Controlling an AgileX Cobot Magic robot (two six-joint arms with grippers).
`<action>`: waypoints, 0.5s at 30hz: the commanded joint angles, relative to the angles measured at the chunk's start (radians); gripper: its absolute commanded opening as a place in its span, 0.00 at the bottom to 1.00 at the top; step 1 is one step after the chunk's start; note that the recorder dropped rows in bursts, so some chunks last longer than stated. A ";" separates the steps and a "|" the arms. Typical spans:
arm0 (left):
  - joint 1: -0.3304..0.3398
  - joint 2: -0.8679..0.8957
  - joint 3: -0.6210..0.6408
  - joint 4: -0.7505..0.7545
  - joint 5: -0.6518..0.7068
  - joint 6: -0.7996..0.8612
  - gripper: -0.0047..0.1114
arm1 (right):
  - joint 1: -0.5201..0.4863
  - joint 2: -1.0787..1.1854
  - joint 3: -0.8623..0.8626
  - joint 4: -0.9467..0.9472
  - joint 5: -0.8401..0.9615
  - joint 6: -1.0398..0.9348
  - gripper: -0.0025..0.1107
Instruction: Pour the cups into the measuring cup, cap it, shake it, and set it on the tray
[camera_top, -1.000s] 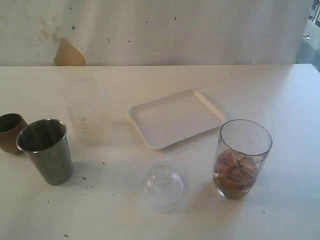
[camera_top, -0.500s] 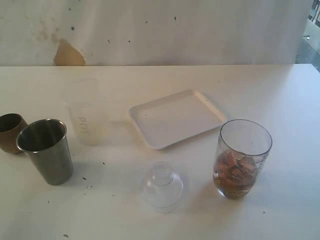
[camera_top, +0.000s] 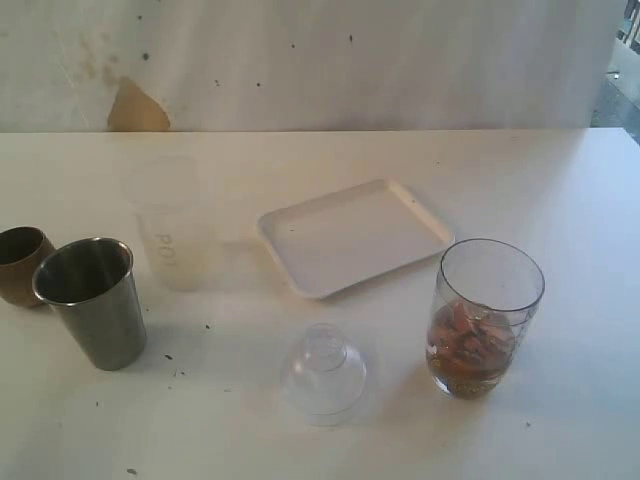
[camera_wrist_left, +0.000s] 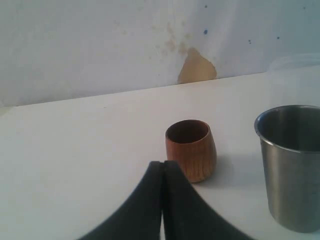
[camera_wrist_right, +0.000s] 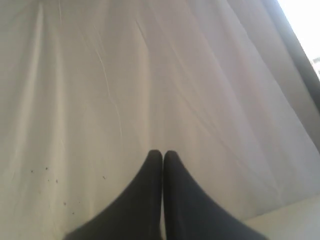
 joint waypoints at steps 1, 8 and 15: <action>-0.004 -0.003 0.005 0.006 0.002 -0.001 0.04 | -0.005 -0.003 -0.082 -0.125 0.092 0.013 0.05; -0.004 -0.003 0.005 0.006 0.002 -0.001 0.04 | -0.005 0.180 -0.360 -0.258 0.264 0.000 0.47; -0.004 -0.003 0.005 0.006 0.002 -0.001 0.04 | -0.005 0.513 -0.757 -0.235 0.766 -0.230 0.52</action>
